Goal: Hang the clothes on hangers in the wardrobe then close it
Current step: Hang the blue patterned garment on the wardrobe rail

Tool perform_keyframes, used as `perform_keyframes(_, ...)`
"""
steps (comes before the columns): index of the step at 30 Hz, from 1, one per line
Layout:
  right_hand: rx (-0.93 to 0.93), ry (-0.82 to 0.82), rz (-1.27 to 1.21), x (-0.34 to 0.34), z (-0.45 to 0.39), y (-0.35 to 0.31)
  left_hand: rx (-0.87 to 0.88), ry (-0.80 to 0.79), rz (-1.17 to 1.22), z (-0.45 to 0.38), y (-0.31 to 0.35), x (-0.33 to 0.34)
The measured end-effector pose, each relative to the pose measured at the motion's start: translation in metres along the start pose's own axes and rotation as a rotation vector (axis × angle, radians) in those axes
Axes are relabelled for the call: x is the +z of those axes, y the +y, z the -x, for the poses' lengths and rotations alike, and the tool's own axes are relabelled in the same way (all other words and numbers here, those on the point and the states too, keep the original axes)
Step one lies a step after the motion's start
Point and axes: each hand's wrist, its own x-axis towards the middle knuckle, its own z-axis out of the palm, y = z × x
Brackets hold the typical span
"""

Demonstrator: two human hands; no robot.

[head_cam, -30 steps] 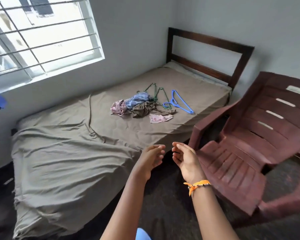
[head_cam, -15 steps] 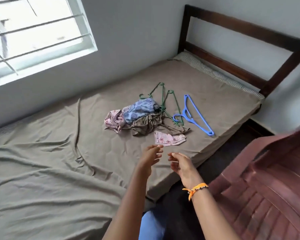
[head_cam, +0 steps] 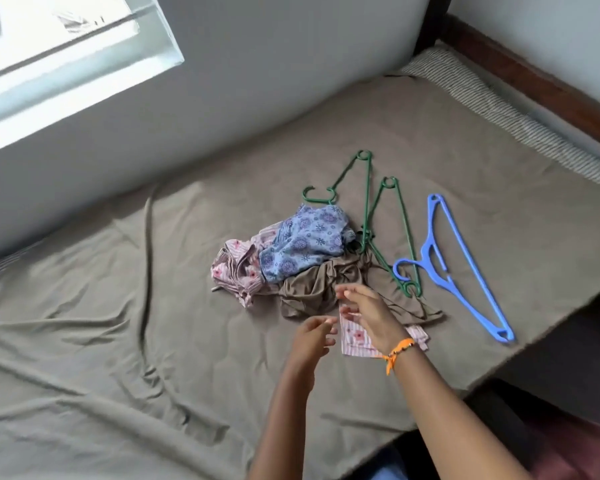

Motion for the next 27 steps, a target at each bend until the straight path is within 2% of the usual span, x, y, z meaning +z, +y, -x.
perform_keyframes(3,0.000,-0.023,0.060,0.008,-0.077,-0.019,-0.039,0.038,0.024,-0.036,0.005,-0.005)
perform_keyframes(7,-0.012,0.129,0.063,0.014,-0.172,-0.023,-0.099,0.069,0.067,-0.076,0.003,-0.011)
perform_keyframes(11,0.030,0.173,0.101,0.018,-0.226,-0.016,-0.145,0.122,0.134,-0.102,0.000,-0.020)
perform_keyframes(15,-0.041,0.150,0.293,0.012,-0.200,-0.028,-0.210,0.156,0.345,-0.115,0.010,-0.018)
perform_keyframes(17,-0.145,0.005,0.275,0.003,-0.168,-0.020,-0.247,0.130,0.543,-0.118,0.019,-0.015)
perform_keyframes(19,-0.213,-0.217,0.304,-0.005,-0.124,-0.011,-0.273,0.029,0.725,-0.120,0.025,-0.010)
perform_keyframes(21,-0.163,-0.378,0.400,-0.017,-0.081,-0.002,-0.278,-0.056,0.832,-0.113,0.027,0.001)
perform_keyframes(23,-0.120,-0.474,0.488,-0.033,-0.052,0.006,-0.311,0.034,0.835,-0.105,0.017,0.011)
perform_keyframes(25,-0.110,-0.463,0.494,-0.045,-0.025,0.013,-0.325,0.086,0.777,-0.090,0.010,0.015)
perform_keyframes(27,-0.134,-0.212,0.277,-0.050,-0.006,0.023,-0.283,0.020,0.810,-0.077,0.008,0.016)
